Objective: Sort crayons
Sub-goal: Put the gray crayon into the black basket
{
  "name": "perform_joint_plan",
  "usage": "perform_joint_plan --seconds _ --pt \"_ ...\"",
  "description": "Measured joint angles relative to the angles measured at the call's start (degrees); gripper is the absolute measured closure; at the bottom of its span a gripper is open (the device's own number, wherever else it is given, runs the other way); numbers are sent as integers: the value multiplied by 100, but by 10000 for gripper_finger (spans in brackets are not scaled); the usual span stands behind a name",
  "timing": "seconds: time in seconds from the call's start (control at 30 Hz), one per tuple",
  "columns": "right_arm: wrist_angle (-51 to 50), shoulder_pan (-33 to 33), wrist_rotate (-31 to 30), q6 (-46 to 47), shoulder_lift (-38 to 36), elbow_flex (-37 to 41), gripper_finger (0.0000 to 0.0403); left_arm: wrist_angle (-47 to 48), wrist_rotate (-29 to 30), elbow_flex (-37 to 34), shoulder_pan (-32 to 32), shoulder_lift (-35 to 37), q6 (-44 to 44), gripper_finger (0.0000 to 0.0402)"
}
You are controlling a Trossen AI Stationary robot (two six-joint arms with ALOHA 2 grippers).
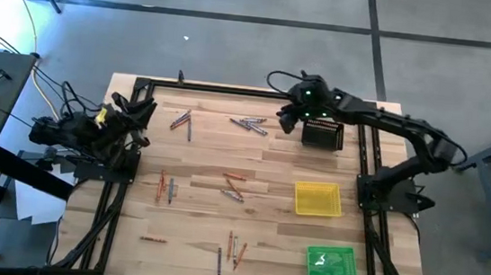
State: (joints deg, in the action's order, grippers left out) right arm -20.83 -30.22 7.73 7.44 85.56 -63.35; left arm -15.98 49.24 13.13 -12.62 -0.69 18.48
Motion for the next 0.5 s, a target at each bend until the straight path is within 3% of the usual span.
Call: perform_joint_plan --seconds 0.1,0.27,0.5 --pt "-15 117 -25 2 322 -114 284 60 148 -2 1 -22 314 328" --pt "38 298 -573 0 811 -297 284 27 472 -2 2 -24 487 328" --pt "8 339 -1021 -244 1512 -679 284 51 546 -2 2 -26 587 328"
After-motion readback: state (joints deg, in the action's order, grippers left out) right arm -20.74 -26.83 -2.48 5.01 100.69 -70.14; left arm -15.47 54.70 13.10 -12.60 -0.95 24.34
